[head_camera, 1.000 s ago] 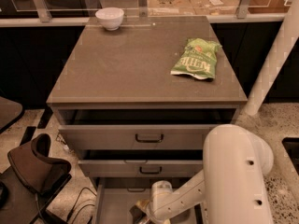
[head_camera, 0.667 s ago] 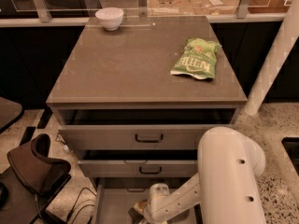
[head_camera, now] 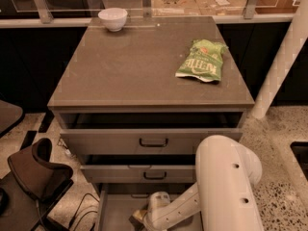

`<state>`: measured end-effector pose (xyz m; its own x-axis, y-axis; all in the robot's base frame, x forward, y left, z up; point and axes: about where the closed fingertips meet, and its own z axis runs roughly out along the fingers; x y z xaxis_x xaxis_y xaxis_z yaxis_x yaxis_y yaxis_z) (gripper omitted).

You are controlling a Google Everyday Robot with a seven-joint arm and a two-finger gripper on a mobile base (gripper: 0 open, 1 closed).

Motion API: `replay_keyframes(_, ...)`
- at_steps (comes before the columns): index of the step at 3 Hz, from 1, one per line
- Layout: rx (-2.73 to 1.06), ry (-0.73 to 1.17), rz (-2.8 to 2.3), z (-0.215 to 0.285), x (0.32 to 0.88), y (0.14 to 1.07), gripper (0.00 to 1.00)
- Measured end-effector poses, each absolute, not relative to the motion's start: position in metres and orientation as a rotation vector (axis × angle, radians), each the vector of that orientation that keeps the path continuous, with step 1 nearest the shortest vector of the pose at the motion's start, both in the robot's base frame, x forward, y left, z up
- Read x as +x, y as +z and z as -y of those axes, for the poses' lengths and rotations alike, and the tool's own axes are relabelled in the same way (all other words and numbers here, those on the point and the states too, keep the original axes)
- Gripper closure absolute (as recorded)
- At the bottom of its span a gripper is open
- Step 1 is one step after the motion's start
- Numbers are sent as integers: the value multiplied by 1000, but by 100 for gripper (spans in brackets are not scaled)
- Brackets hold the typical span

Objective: Pick redbull can from bottom drawer and place on counter

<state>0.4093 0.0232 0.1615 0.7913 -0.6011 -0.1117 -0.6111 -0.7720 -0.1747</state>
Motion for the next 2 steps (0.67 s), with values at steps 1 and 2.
replay_keyframes(1,-2767,82,-932,-32,411,148,0)
replay_keyframes(2,-2760,93,-925,-39,413,136,0)
